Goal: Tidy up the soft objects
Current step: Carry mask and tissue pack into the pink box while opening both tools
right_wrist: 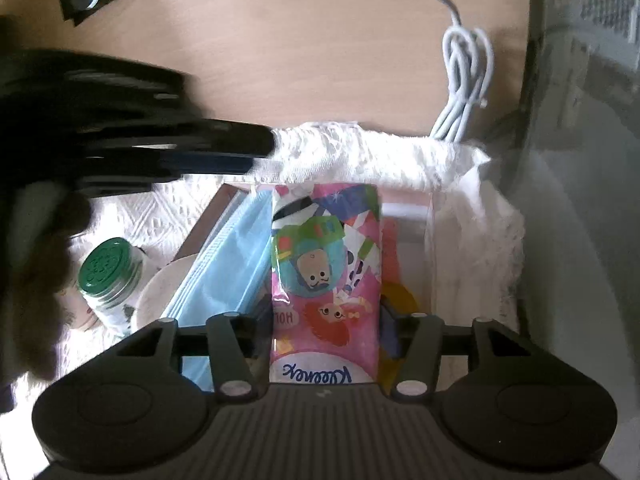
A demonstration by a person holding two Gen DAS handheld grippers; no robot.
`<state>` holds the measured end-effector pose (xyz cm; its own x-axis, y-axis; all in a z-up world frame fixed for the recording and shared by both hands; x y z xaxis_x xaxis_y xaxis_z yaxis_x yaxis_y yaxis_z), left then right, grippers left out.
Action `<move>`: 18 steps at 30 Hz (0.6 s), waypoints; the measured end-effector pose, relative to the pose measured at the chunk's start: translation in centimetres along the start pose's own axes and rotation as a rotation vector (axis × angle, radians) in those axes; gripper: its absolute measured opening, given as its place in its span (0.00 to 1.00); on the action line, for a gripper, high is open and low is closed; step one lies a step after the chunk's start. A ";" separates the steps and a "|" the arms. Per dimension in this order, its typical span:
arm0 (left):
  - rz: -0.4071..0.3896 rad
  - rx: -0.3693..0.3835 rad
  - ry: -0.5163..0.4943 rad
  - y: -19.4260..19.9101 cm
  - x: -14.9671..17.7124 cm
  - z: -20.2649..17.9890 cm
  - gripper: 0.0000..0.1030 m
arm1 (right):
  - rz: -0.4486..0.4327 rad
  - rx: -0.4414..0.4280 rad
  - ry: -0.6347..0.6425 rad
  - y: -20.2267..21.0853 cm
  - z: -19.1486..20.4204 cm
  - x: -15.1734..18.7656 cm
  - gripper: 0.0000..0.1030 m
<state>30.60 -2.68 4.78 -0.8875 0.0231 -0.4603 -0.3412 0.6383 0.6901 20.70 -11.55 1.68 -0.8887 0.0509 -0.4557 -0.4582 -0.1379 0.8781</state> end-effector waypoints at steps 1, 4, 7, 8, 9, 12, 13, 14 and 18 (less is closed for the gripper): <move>0.019 0.009 0.032 -0.8 0.0 0.4 0.21 | -0.015 0.012 0.005 0.9 0.0 0.2 0.60; 0.177 -0.067 0.071 -3.9 1.4 2.0 0.21 | -0.067 0.057 0.019 3.7 -0.6 1.3 0.68; 0.275 -0.162 0.005 -5.5 2.5 2.5 0.17 | -0.086 0.099 -0.009 5.5 -1.8 2.0 0.68; 0.277 -0.173 0.004 -5.4 2.4 2.5 0.17 | -0.092 0.102 -0.026 6.0 -2.2 2.2 0.68; 0.267 -0.159 0.015 -5.2 2.1 2.4 0.19 | -0.097 0.104 -0.035 6.4 -2.4 2.4 0.68; 0.122 -0.042 -0.002 -2.8 0.5 0.8 0.21 | -0.121 0.109 -0.044 7.6 -2.7 2.7 0.68; 0.074 -0.007 -0.017 -1.8 0.0 0.1 0.21 | -0.130 0.110 -0.042 7.9 -2.7 2.7 0.68; 0.044 0.023 -0.032 -0.9 -0.3 -0.5 0.21 | -0.138 0.109 -0.041 8.2 -2.5 2.6 0.68; 0.033 0.106 -0.079 1.2 -0.3 -2.3 0.21 | -0.163 0.092 -0.022 9.2 -1.3 2.2 0.68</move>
<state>29.71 -3.65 7.04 -0.8689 0.1035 -0.4841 -0.2742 0.7135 0.6448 14.52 -14.04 8.57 -0.8020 0.0866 -0.5910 -0.5953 -0.0355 0.8027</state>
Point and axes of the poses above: each gripper's, at about its wrist camera, not at the fingertips, and y roughly against the way its jaws point, z to its left, x to its underside, the point moved 9 cm from there along -y, roughly the way its jaws point, and after that the axes turned 13 degrees about z, right-handed, at the moved point
